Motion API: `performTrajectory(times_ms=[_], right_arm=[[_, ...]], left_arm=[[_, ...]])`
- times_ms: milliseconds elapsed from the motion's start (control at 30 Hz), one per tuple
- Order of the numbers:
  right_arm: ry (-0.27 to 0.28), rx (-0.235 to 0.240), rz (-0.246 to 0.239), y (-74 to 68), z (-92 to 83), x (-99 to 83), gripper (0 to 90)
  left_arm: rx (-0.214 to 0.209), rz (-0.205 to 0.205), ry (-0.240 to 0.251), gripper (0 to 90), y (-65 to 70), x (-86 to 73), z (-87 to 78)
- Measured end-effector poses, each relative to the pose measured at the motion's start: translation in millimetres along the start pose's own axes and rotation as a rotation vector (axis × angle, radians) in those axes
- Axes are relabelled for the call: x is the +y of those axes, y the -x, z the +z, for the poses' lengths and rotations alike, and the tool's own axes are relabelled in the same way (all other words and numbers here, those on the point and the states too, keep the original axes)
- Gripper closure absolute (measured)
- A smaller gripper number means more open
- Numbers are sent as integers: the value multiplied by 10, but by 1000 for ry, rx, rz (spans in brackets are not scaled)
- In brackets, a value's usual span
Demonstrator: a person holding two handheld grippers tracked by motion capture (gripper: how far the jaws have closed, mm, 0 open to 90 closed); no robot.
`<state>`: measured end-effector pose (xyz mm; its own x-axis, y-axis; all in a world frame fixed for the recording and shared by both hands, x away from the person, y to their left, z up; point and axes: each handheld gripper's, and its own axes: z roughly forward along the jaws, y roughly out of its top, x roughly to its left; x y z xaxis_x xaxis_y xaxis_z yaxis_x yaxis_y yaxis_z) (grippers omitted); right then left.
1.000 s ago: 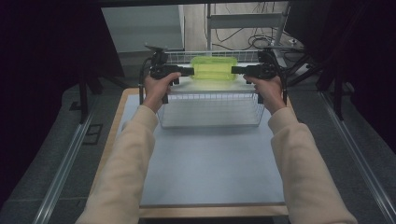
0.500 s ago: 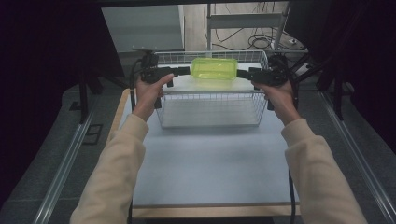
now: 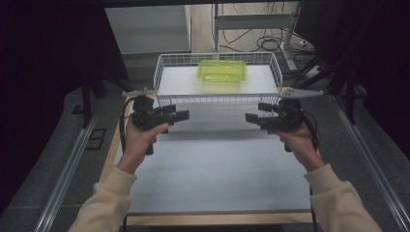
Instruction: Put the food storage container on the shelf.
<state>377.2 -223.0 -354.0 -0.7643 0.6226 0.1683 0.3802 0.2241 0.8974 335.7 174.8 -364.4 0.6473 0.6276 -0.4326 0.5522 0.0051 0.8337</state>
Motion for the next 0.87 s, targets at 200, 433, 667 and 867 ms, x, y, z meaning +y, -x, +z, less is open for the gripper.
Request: performTrajectory(times_ms=[200, 433, 667, 867], right_arm=[[-20, 26, -31, -220, -100, -513, 243], [-65, 48, -12, -318, -81, -1059, 243], [-66, 34, -10, -285, -57, -1205, 239], [-61, 18, -26, -269, -118, -1271, 212]], left_arm=[[13, 23, -43, 226, 76, -582, -43], [22, 9, -103, 227, 38, -1079, 24], [27, 11, -114, 229, 33, -1160, 61], [31, 11, -122, 231, 55, -1229, 96]])
